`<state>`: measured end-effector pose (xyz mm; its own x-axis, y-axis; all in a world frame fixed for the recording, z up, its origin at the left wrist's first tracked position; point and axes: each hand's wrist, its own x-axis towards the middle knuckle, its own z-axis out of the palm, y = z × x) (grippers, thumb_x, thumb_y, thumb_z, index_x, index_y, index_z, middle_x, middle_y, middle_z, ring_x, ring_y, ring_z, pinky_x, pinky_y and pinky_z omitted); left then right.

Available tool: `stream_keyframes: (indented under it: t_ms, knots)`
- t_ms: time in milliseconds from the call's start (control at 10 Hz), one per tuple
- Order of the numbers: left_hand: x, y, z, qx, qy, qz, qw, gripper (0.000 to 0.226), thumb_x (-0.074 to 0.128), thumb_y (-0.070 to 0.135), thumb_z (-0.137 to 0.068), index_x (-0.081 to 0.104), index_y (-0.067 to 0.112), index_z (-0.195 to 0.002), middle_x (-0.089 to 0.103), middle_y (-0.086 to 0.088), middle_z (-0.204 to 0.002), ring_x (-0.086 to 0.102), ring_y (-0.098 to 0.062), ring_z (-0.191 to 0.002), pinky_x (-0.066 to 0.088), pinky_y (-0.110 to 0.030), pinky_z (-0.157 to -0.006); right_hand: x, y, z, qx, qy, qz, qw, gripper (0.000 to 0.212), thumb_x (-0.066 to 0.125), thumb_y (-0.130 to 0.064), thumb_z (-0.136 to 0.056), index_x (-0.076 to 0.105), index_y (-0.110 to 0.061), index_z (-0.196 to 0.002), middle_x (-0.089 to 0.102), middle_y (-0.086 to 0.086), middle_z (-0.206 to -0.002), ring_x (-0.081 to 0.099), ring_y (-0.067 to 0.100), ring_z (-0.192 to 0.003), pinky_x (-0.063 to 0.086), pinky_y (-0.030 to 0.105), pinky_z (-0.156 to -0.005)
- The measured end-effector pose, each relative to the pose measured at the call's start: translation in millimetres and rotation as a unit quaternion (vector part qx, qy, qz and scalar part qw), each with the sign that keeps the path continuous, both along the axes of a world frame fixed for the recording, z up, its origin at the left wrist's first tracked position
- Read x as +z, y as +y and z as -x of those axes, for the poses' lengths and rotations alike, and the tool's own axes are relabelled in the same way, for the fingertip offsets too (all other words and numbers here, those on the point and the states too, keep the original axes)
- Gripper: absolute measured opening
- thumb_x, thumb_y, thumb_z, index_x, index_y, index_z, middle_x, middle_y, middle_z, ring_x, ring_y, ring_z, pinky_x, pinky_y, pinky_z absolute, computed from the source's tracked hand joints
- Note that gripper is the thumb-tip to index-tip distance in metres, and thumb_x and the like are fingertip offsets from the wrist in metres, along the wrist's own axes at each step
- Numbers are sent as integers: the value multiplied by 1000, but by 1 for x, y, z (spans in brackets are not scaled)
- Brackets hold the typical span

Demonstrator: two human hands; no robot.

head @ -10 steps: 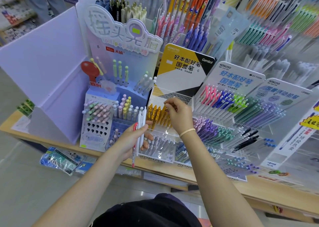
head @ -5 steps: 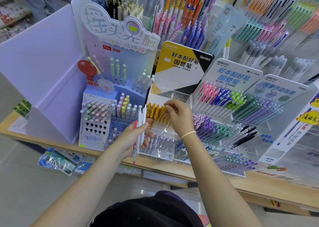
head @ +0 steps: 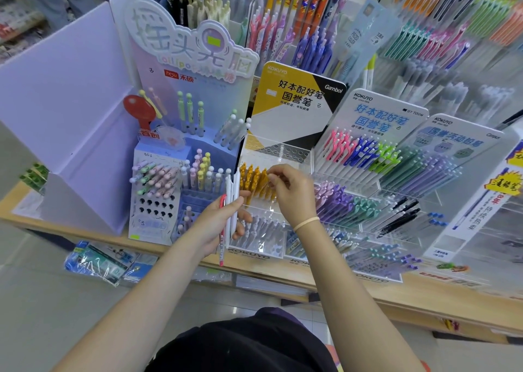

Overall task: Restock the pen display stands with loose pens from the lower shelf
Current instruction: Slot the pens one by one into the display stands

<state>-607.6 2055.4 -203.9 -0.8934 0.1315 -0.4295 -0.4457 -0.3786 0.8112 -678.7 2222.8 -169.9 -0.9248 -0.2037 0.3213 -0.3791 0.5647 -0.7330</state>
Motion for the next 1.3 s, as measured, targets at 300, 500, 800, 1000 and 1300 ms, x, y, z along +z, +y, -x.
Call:
stream_keyframes:
  t_ms: [300,500,800,1000,1300]
  knots:
    - [-1,2,-4,-4,0,2,1000,27,51,28,-104,60,21,-128,69,-8,-77,58,-18,-55,47,-26,-50,-6,3,1,-44,-4,31,999,11,59,-8,-96,70,-10,-99,70,1,-88,69,20,-78,58,46,-75]
    - [-2,3,-7,4,-3,-4,1000,26,51,27,-104,62,22,-127,69,-9,-77,57,-18,-54,47,-28,-50,0,-4,6,-20,5,18,1000,12,59,-4,-94,71,-8,-95,67,-4,-83,68,23,-76,58,48,-73]
    - [-2,3,-8,11,-1,-10,1000,25,52,27,-104,62,21,-126,68,-9,-76,57,-18,-53,47,-27,-49,-5,-1,0,-11,5,4,1000,12,60,-4,-94,70,-8,-96,70,3,-85,68,23,-78,57,46,-74]
    - [-1,4,-8,9,-1,-9,1000,25,51,27,-104,63,22,-126,69,-9,-76,57,-18,-55,48,-27,-52,-17,-3,12,-37,-48,-29,998,11,60,-4,-95,70,-6,-98,71,6,-84,67,24,-77,56,47,-77]
    - [-3,0,-7,-3,2,-7,1000,27,51,23,-104,60,20,-130,68,-7,-76,57,-16,-54,47,-26,-50,-12,-17,27,-38,-52,-99,993,13,61,-9,-95,73,-5,-100,72,11,-94,64,26,-87,52,39,-83]
